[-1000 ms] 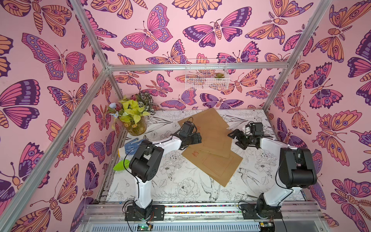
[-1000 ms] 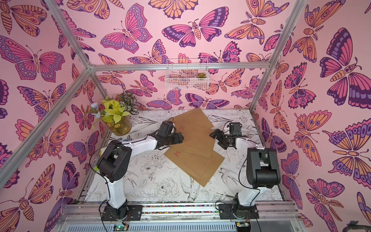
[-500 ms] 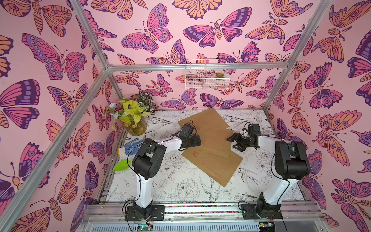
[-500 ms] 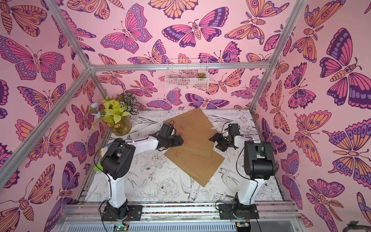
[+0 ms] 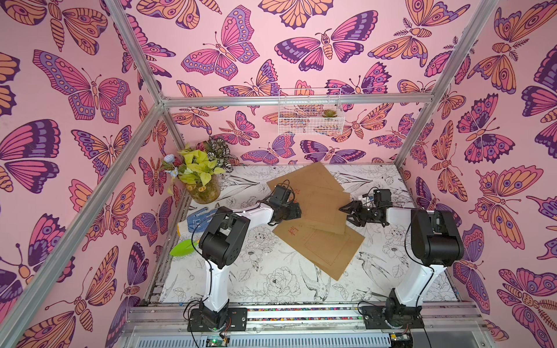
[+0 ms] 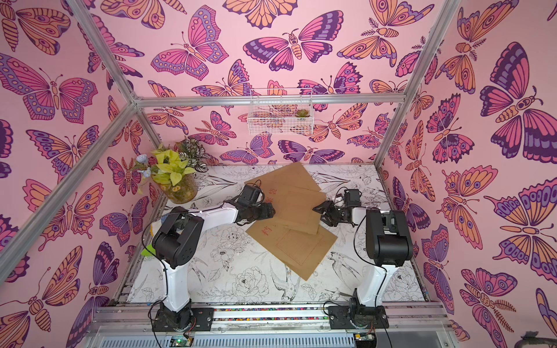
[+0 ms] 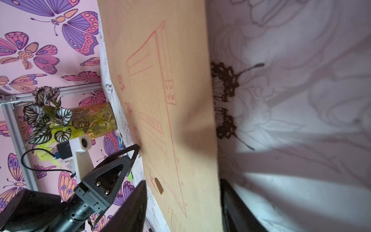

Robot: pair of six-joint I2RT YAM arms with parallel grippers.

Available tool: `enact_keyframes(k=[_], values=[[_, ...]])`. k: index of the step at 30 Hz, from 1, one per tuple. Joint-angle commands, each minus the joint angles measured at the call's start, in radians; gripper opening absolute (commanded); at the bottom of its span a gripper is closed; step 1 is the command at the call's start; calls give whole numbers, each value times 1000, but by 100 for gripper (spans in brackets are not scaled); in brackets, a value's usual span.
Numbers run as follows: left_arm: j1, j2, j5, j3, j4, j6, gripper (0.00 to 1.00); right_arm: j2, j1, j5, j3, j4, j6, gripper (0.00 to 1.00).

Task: Open the file bag
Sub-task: Pick up the file bag from the file bag.

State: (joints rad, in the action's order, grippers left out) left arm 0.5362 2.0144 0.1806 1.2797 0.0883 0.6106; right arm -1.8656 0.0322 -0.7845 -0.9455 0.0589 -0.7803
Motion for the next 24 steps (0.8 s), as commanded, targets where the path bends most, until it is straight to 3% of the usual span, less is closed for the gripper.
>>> enact_keyframes(k=[1, 10, 14, 18, 24], values=[[-4, 52, 17, -3, 85, -5, 80, 33, -3, -72, 20, 82, -38, 49], [-8, 27, 26, 10, 93, -9, 80, 50, -3, -77, 58, 107, -59, 13], [-33, -78, 35, -3, 99, 12, 81, 101, -3, -50, 68, 77, -56, 0], [-76, -226, 49, -61, 105, 91, 82, 184, -8, -10, 91, 78, -103, 0], [-79, -486, 16, -276, 62, 283, 94, 346, -86, 105, 170, 160, -226, 0]])
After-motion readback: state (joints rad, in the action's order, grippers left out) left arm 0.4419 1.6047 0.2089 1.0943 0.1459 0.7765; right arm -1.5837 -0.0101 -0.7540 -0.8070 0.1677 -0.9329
